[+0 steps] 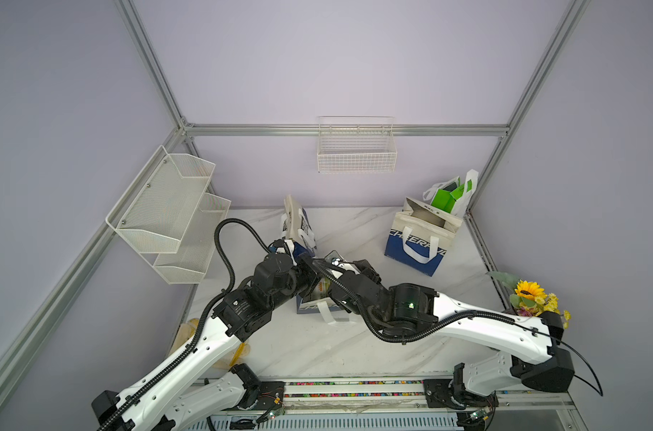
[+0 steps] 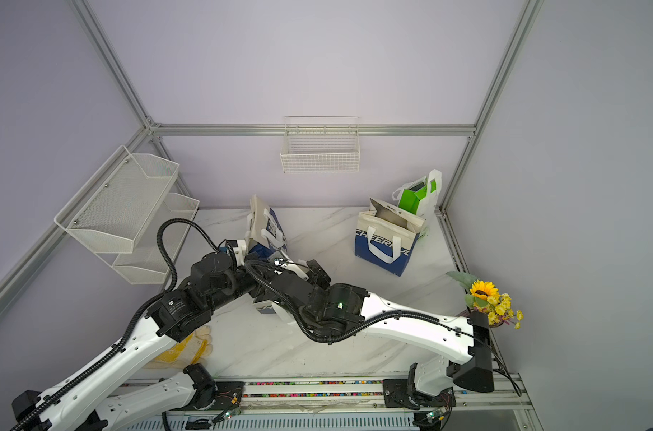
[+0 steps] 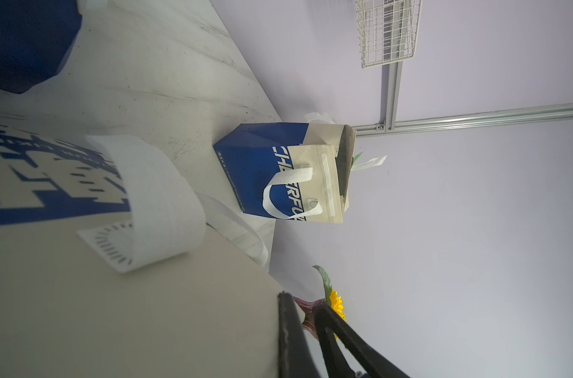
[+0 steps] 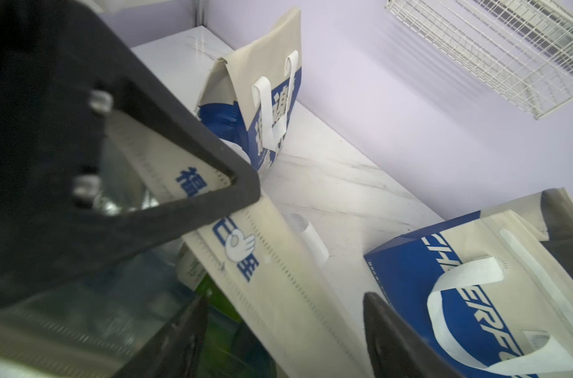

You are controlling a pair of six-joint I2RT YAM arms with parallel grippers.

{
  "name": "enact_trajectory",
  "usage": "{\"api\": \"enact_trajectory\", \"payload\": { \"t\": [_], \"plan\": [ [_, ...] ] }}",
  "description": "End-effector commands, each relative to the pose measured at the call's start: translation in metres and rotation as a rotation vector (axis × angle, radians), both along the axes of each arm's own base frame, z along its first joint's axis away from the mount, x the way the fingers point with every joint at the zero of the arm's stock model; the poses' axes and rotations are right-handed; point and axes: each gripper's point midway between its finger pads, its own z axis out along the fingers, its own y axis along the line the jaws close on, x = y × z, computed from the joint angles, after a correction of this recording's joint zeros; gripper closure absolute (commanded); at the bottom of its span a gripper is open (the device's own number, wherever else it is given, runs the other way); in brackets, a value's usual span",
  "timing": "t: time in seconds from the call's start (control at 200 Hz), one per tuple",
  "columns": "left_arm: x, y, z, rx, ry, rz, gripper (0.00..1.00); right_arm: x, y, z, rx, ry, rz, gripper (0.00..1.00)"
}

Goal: Open the takeout bag
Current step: Pick up the takeout bag at the center of the board.

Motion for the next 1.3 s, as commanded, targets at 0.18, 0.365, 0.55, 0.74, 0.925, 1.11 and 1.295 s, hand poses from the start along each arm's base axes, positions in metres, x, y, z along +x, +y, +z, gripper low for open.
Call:
{"api": "enact_trajectory", "payload": {
  "t": [0.18,0.365,0.55,0.74,0.925,1.11,1.295],
  "plan": [
    [-0.001,0.000,0.028,-0.105,-0.070,-0.022,1.00,0.013,0.017,0.014,-0.036,-0.068,-0.012,0.28],
    [-0.002,0.003,0.025,-0.106,-0.066,-0.021,1.00,0.032,0.009,0.018,-0.029,-0.058,-0.037,0.54],
    [-0.001,0.004,0.020,-0.102,-0.052,-0.022,1.00,0.045,0.003,0.006,-0.054,-0.023,-0.049,0.94],
    [0.007,0.006,0.013,-0.030,-0.067,-0.029,0.54,0.039,0.005,0.011,-0.018,0.011,-0.013,1.00],
    [0.024,0.034,0.047,0.413,-0.259,-0.068,0.04,0.048,-0.011,0.021,0.066,0.132,-0.049,1.00],
    [0.001,0.069,0.092,0.738,-0.514,-0.096,0.04,0.077,-0.044,0.031,0.227,0.311,-0.132,1.00],
    [-0.026,0.087,0.090,0.888,-0.607,-0.163,0.06,0.123,-0.070,0.027,0.317,0.378,-0.231,1.00]
  ]
}}
